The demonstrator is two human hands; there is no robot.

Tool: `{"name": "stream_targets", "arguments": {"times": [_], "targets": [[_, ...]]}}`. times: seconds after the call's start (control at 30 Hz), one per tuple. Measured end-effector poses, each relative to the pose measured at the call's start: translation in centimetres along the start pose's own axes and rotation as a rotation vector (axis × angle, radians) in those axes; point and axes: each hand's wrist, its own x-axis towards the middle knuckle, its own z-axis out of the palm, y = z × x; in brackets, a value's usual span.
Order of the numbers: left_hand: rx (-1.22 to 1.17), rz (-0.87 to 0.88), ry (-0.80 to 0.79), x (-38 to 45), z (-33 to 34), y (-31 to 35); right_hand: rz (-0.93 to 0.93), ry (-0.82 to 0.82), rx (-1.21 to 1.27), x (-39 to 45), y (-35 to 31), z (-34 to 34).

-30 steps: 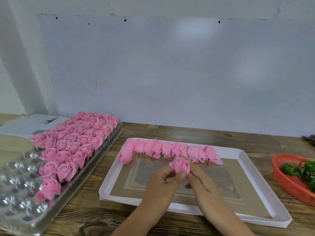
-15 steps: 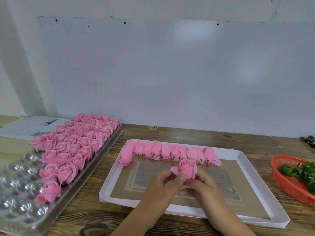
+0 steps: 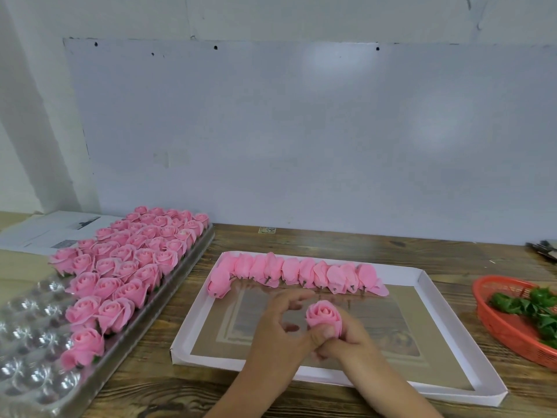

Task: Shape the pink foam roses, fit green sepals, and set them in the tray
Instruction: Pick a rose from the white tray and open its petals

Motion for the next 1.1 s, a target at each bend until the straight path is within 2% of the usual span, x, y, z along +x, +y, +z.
{"name": "stream_targets", "arguments": {"times": [0.07, 0.17, 0.23, 0.33, 0.43, 0.5, 0.6, 0.67, 0.73, 0.87, 1.0, 1.1], "targets": [[-0.053, -0.03, -0.14, -0.3, -0.5, 0.3, 0.122, -0.143, 0.004, -0.1, -0.6, -0.2], [-0.106, -0.03, -0.361, -0.9, -0.9, 0.9, 0.225, -0.302, -0.164, -0.4, -1.8, 0.1], [-0.122, -0.004, -0.408, -1.1, -1.0, 1.1, 0.25, -0.312, -0.19, -0.5, -2.0, 0.3], [-0.131, -0.003, -0.426, -1.0, -1.0, 1.4, 0.296, -0.22, -0.097, -1.0, -1.5, 0.7], [-0.131, 0.004, -0.351, -1.0, -0.9, 1.1, 0.339, -0.241, 0.041, -1.0, -0.7, 0.7], [-0.185, -0.047, -0.276, -1.0, -0.7, 1.0, 0.347, -0.228, 0.272, -0.8, -0.8, 0.7], [-0.25, -0.056, -0.133, -0.6, -0.6, 0.9, 0.278, -0.265, 0.428, -0.5, -1.1, 0.7], [-0.219, 0.014, -0.069, -0.6, -0.5, 0.9, 0.27, -0.226, 0.442, -0.1, -0.9, 0.7], [-0.032, 0.149, 0.016, -0.6, -0.7, 0.7, 0.308, -0.192, 0.438, 0.1, -0.6, 0.7], [0.342, 0.408, 0.119, -0.6, -1.1, -0.3, 0.336, -0.25, 0.45, -0.3, -0.7, 0.7], [0.344, 0.402, 0.264, -0.5, -0.9, -0.3, 0.322, -0.293, 0.419, -0.5, -0.8, 0.9], [0.244, 0.246, 0.361, -0.1, -0.9, -0.3, 0.262, -0.189, 0.274, -0.4, -0.5, 0.8]]}}
